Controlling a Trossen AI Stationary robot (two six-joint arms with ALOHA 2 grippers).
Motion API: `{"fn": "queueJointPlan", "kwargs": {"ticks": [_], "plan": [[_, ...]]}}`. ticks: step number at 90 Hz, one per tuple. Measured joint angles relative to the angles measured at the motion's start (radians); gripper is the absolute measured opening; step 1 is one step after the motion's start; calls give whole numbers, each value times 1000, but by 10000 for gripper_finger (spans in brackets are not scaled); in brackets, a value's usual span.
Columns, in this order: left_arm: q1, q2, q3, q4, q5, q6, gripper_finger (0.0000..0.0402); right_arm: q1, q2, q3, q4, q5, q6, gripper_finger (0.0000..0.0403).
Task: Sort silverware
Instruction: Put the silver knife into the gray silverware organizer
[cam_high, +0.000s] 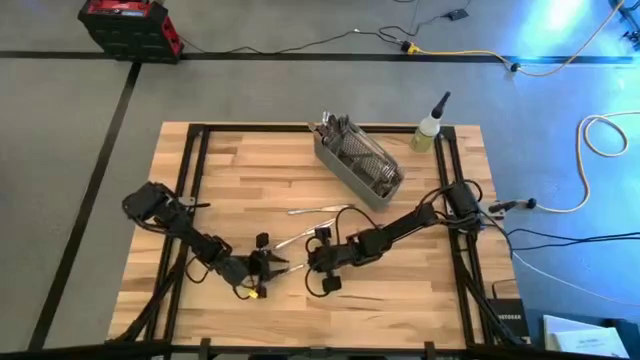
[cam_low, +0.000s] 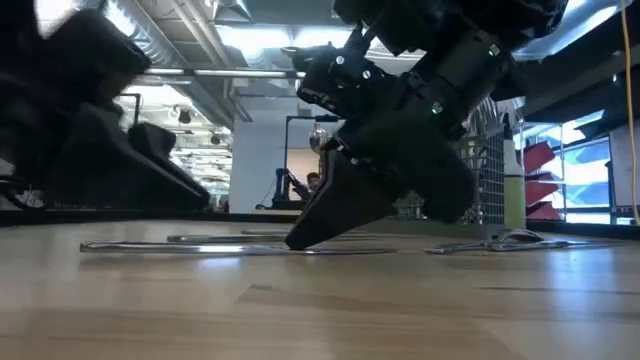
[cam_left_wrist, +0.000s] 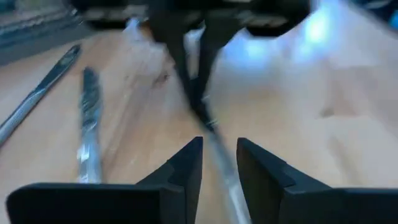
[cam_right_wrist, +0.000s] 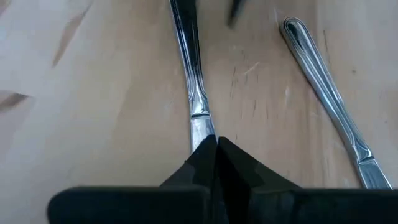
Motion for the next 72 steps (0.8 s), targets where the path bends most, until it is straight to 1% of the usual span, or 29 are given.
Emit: {"fn": "queueJointPlan", "kwargs": {"ticks": [11, 24, 42, 52, 58, 72], "plan": [[-36, 0, 0, 1, 0, -25, 84, 0, 0, 0, 0, 0, 0, 0], [-71, 0, 0, -48, -3, -88, 84, 0, 0, 0, 0, 0, 0, 0], [-107, 0, 0, -56, -43, -144, 84, 0, 0, -1, 1, 0, 1, 0], [-125, 0, 3, -50, -73, -251, 84, 0, 0, -1, 1, -1, 1, 0], [-140, 0, 13, -52, -84, -289, 84, 0, 0, -1, 1, -2, 1, 0], [-169, 0, 38, -58, -104, -318, 90, 0, 0, -2, 1, -2, 1, 0]]}}
